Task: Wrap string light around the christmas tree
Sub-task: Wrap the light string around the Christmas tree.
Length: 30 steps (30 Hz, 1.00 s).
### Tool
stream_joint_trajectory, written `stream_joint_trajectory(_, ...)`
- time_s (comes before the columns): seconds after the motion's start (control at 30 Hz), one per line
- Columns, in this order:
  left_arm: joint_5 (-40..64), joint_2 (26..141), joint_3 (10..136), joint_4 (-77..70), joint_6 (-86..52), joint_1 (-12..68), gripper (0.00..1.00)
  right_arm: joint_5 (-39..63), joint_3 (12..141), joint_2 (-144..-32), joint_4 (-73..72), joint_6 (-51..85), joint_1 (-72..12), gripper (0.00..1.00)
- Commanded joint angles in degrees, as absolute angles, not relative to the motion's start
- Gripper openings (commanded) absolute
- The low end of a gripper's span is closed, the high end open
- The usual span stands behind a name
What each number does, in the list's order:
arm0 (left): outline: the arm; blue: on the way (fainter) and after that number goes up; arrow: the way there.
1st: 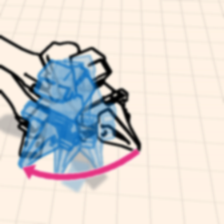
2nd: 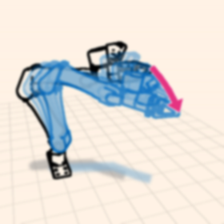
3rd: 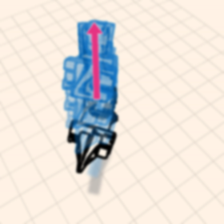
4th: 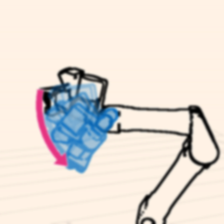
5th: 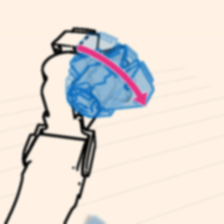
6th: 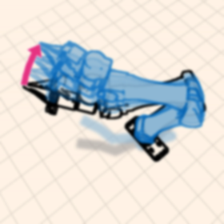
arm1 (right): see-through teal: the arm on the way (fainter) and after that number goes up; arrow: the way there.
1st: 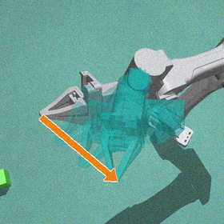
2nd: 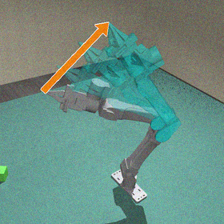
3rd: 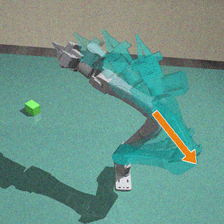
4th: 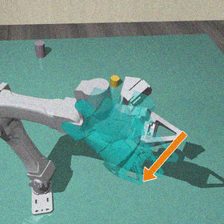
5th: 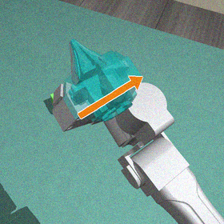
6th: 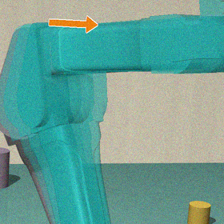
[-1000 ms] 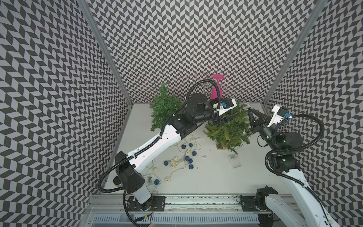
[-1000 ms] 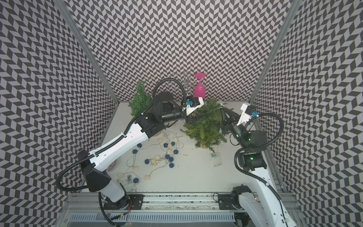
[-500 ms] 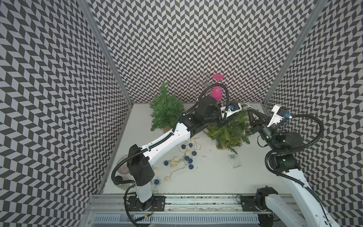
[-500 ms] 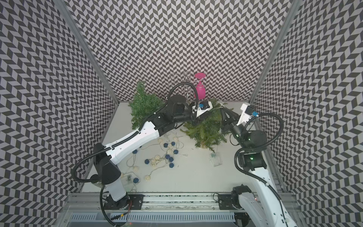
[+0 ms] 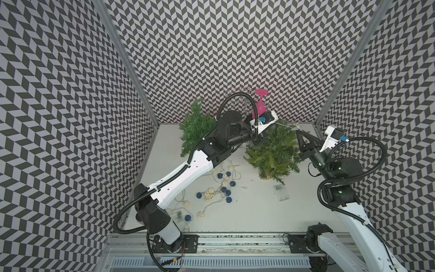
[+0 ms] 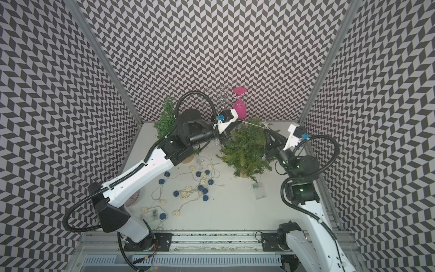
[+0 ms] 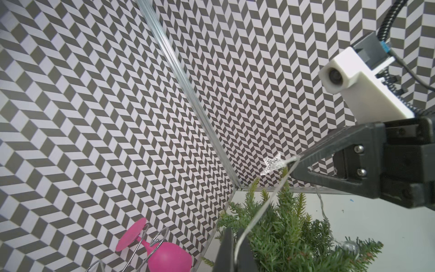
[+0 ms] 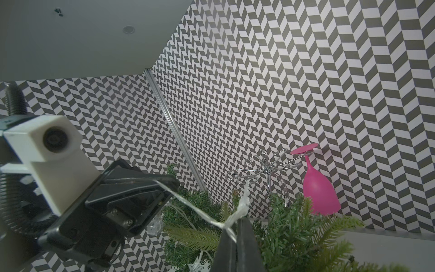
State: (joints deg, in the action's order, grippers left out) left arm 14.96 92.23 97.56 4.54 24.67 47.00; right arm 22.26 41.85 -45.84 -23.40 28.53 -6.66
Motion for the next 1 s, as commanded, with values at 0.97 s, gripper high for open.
stream_joint_trajectory(0.97, 4.42, 115.88, 134.36, 13.72, 31.9, 44.95, 0.04, -3.27, 51.56, -50.07, -11.89, 31.11, -6.06, 0.0)
